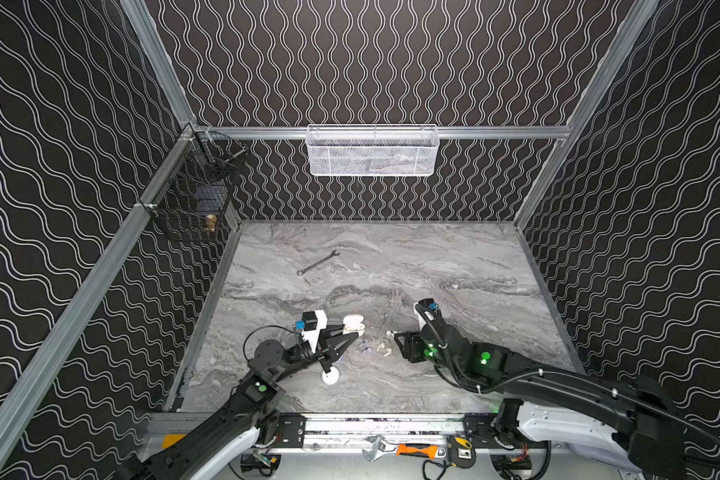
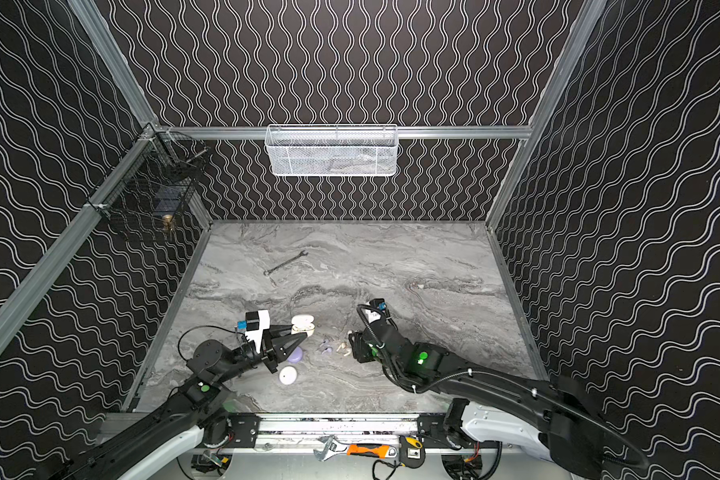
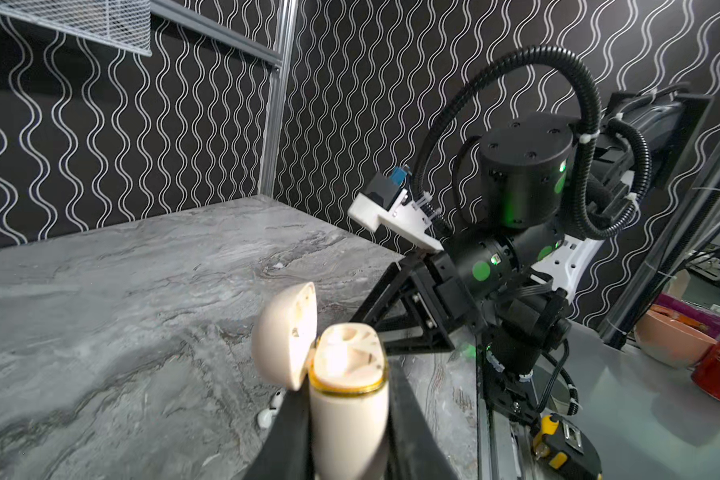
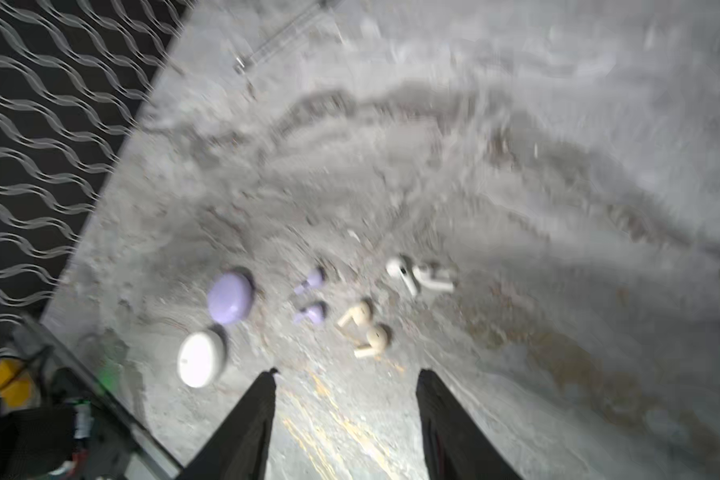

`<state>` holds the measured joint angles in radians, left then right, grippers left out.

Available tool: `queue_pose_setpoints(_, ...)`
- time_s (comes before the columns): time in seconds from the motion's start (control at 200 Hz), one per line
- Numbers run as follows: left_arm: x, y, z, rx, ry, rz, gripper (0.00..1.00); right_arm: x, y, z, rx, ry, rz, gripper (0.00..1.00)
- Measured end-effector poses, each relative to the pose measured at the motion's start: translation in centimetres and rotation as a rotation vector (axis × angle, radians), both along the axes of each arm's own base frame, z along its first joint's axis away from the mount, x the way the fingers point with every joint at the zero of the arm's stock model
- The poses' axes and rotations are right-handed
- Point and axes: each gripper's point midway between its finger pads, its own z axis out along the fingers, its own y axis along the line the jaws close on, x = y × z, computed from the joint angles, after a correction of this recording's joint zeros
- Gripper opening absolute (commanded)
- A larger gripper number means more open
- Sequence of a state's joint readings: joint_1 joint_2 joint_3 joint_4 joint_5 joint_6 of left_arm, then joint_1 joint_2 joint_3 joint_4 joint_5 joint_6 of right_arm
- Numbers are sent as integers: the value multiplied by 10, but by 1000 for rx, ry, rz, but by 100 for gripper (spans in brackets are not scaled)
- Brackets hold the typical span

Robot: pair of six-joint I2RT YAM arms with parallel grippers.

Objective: Insert the wireless bluetooth earbuds into the charging case

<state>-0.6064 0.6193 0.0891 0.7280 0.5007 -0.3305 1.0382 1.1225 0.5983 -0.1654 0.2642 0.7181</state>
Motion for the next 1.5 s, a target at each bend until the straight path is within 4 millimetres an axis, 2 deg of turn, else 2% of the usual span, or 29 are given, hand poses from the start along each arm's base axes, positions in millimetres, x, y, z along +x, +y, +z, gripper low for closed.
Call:
queue_pose_setpoints(0.135, 2, 1, -5, 13, 13, 13, 0, 1, 7, -31, -76, 85, -9, 52)
queue_pose_setpoints(0.29, 4, 1, -7, 26, 9, 23, 0, 6, 24, -45, -125, 137, 1, 50)
queue_pose_setpoints(0.465, 7, 2, -3, 37, -9, 42, 0, 6, 24, -69, -211, 192, -7, 50)
queue_pose_setpoints(0.726, 11, 7, -5, 57, -7, 82, 0, 15, 32, -87, -331, 218, -24, 51)
queue_pose_setpoints(1.176, 14, 10, -9, 82, 4, 110, 0, 9, 20, -95, -479, 202, -46, 51)
queue_pose_setpoints(1.386, 16, 11, -6, 88, -14, 125, 0, 3, 18, -91, -490, 198, -45, 50)
queue_pose_setpoints(1.501, 16, 12, -6, 88, -14, 124, 0, 0, 16, -91, -490, 198, -44, 46)
